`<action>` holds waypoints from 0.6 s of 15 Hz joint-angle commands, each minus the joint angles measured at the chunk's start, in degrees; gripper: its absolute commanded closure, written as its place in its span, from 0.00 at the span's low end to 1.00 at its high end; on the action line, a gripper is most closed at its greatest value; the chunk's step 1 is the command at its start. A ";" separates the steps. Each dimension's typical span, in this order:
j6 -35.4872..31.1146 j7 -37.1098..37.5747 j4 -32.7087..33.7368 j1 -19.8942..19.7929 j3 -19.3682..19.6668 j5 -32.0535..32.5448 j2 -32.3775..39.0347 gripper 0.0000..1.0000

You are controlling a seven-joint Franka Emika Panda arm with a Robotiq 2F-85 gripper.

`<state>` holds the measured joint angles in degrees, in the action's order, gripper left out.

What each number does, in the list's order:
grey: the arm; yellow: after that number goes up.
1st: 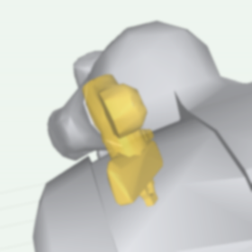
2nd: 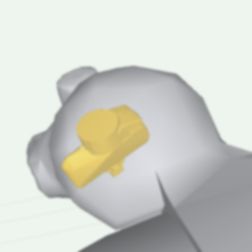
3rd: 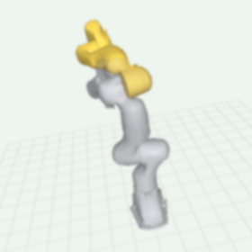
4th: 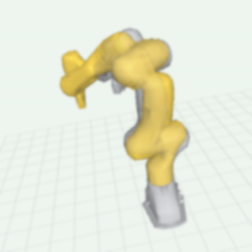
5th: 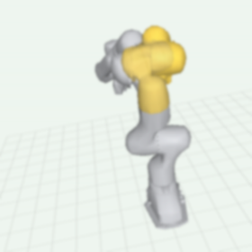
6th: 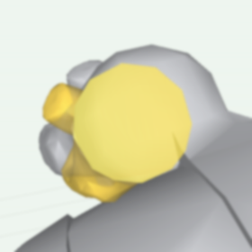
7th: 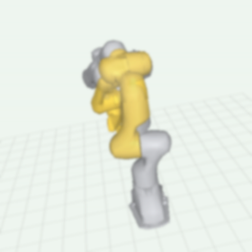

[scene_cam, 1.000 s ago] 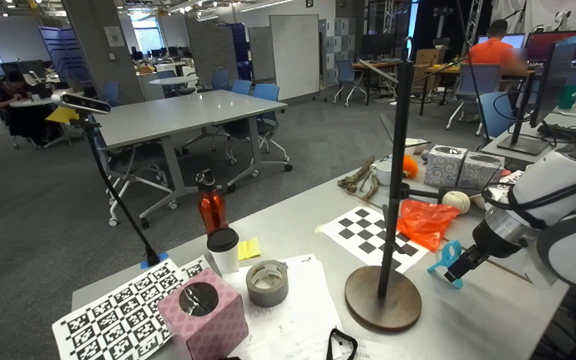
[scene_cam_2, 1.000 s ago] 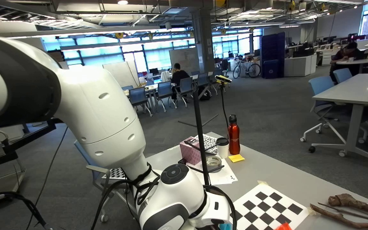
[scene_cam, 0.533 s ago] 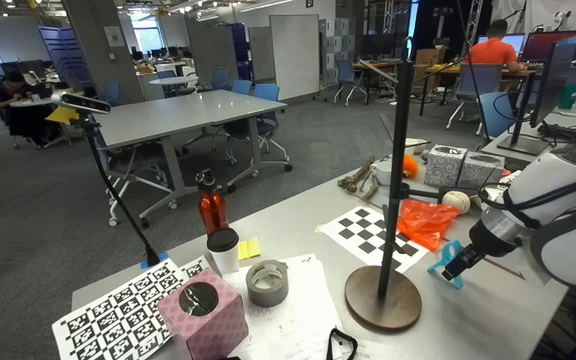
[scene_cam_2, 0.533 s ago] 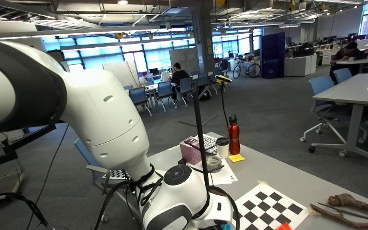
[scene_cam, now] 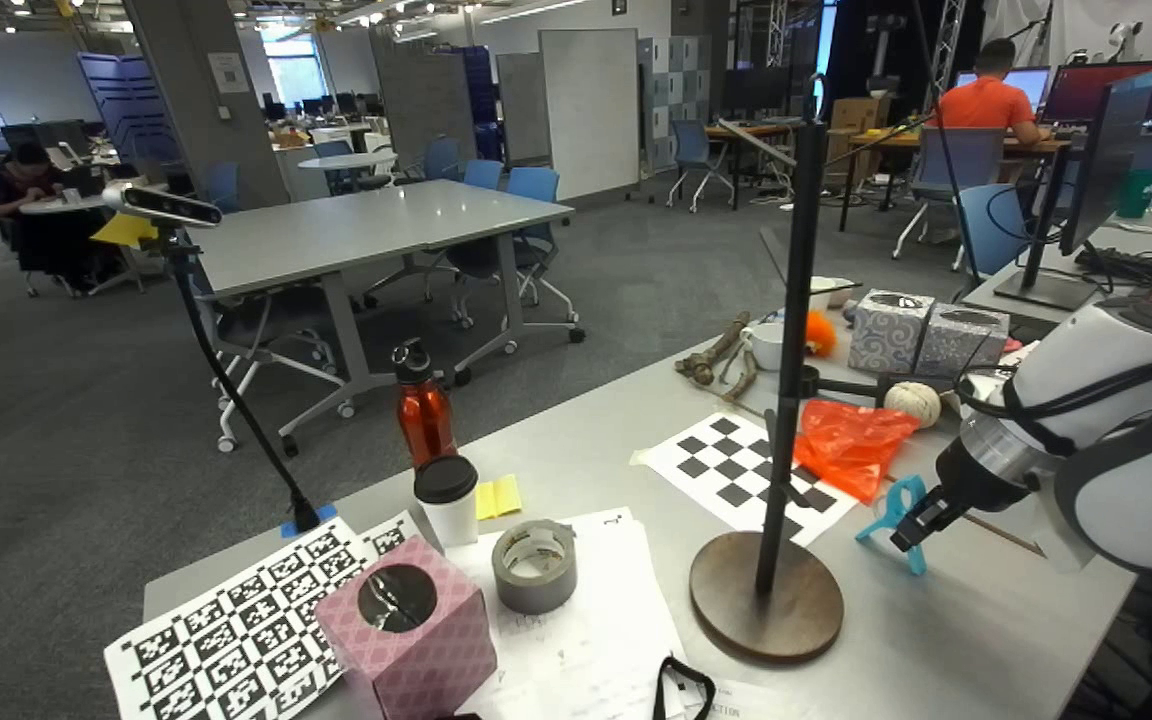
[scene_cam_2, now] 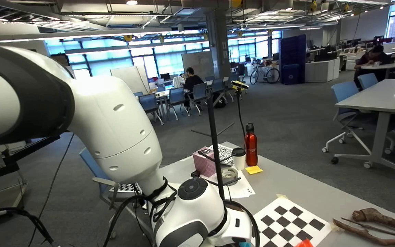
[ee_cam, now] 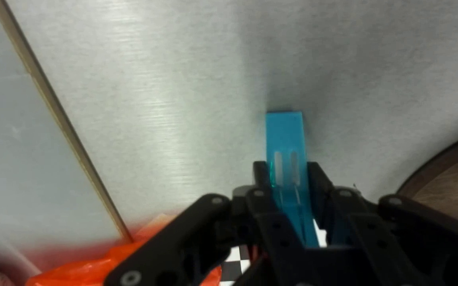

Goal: Get the blue peg and hang it on the lowest handle of the bar

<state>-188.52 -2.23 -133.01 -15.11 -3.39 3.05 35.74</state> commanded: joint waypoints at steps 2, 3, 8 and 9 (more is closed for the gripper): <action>-1.46 -1.21 0.99 0.34 0.86 0.82 0.87 0.93; -1.23 -1.28 0.67 0.25 0.85 0.89 0.33 0.93; 1.36 -1.60 -2.23 -1.36 -0.37 1.53 -4.13 0.93; 1.84 -1.66 -2.79 -1.69 -0.73 1.69 -5.03 0.93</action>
<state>-188.46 -2.33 -133.32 -15.29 -3.28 3.40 34.54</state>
